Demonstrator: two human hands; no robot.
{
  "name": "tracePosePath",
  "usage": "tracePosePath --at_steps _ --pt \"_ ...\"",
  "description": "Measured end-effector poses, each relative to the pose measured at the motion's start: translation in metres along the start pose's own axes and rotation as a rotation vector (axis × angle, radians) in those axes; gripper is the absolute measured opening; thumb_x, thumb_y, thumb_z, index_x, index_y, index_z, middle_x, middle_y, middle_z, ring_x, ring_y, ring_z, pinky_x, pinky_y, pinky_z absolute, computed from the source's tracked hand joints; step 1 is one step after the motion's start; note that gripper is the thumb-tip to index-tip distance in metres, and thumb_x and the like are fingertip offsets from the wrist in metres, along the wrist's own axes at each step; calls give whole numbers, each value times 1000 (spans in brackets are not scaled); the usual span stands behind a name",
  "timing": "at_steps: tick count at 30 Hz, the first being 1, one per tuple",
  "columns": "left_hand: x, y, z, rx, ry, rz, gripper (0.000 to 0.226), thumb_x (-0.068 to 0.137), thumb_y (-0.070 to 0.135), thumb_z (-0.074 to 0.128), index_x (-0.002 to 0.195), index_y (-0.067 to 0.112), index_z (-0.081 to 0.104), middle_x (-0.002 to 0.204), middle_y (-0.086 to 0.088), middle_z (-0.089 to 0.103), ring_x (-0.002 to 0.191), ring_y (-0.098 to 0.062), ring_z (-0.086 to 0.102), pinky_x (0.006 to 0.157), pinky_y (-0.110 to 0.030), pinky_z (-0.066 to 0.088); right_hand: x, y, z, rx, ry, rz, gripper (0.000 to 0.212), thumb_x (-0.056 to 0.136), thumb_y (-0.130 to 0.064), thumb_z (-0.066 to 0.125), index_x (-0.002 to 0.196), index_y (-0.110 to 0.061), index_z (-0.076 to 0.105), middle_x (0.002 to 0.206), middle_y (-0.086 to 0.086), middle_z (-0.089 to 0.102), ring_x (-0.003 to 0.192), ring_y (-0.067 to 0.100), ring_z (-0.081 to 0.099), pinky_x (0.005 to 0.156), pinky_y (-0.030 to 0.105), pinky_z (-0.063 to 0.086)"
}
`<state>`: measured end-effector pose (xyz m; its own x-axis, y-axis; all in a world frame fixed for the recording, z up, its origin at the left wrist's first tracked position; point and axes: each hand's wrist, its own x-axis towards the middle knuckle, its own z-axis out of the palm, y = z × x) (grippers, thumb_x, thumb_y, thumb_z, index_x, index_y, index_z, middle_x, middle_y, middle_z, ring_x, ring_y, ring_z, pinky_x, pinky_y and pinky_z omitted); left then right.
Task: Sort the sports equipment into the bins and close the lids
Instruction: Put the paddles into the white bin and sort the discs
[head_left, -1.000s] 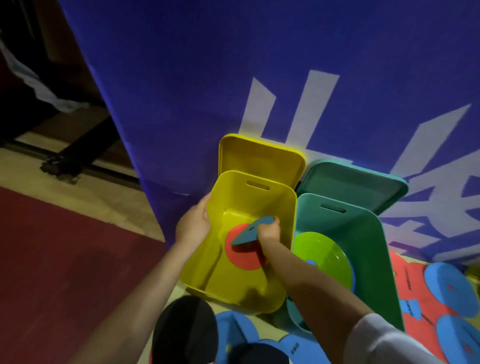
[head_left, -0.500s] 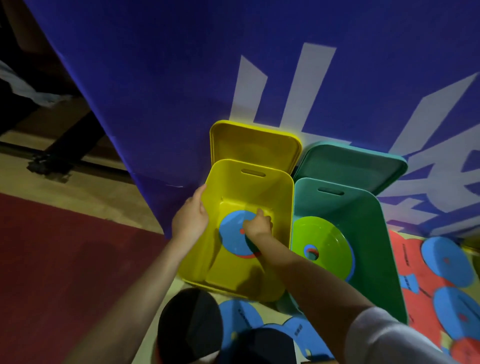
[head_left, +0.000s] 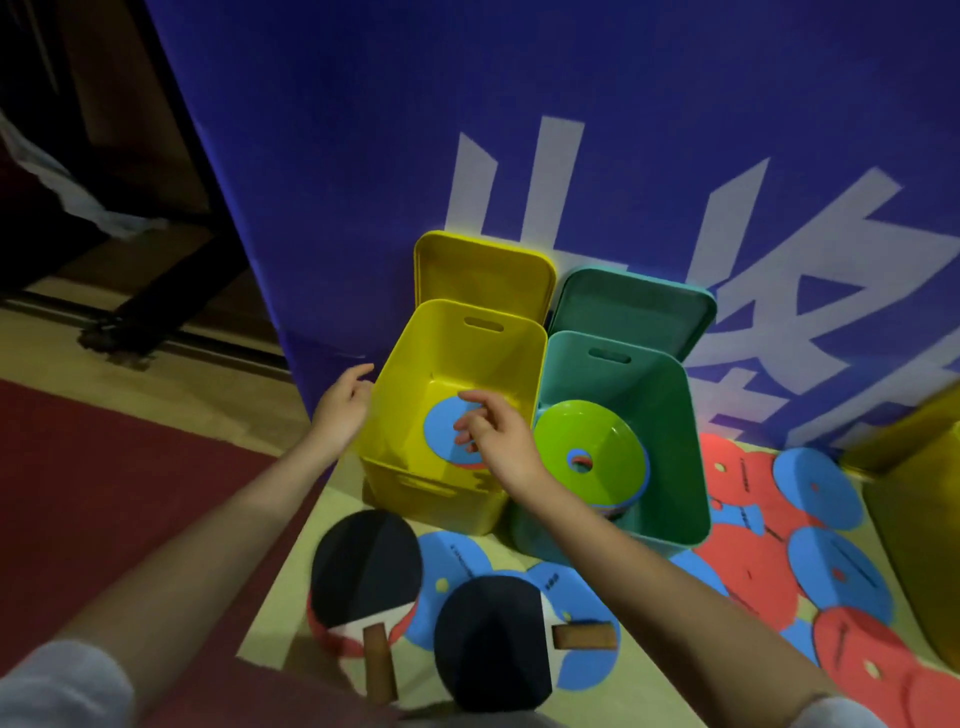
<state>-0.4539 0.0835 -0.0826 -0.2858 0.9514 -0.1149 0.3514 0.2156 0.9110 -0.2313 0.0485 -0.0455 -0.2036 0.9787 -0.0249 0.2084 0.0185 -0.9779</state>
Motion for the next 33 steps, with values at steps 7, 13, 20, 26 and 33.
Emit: tracePosePath --at_steps 7,13,20,26,33 --pt "-95 -104 -5 -173 219 -375 30 101 19 38 124 8 55 108 -14 59 84 -27 59 73 -37 49 -79 64 27 -49 -179 192 28 93 6 38 103 -8 60 71 1 58 57 5 57 57 20 46" --pt "-148 -156 28 382 14 -491 59 89 36 60 139 13 42 137 -20 41 116 -41 51 97 -47 46 -102 133 21 -750 -379 338 44 90 -26 56 132 -14 53 127 13 55 119 29 50 101 36 42" --pt "-153 -153 48 551 39 -501 91 78 35 74 150 22 19 140 -21 33 127 -42 32 95 -52 42 -120 154 -9 -1073 -403 479 101 74 -57 70 151 -24 14 148 9 27 138 32 24 106 49 33" --pt "-154 -145 51 597 65 -459 94 75 31 78 150 24 20 132 -25 38 121 -43 38 93 -49 43 -133 167 -21 -1218 -429 432 117 69 -57 75 153 -26 0 150 12 24 137 34 25 105 48 33" --pt "-159 -130 35 291 183 -415 98 77 18 77 152 18 16 137 -27 37 111 -46 52 91 -47 46 -130 165 -34 -1119 -401 411 121 56 -59 82 149 -24 14 135 13 31 124 34 37 96 45 45"
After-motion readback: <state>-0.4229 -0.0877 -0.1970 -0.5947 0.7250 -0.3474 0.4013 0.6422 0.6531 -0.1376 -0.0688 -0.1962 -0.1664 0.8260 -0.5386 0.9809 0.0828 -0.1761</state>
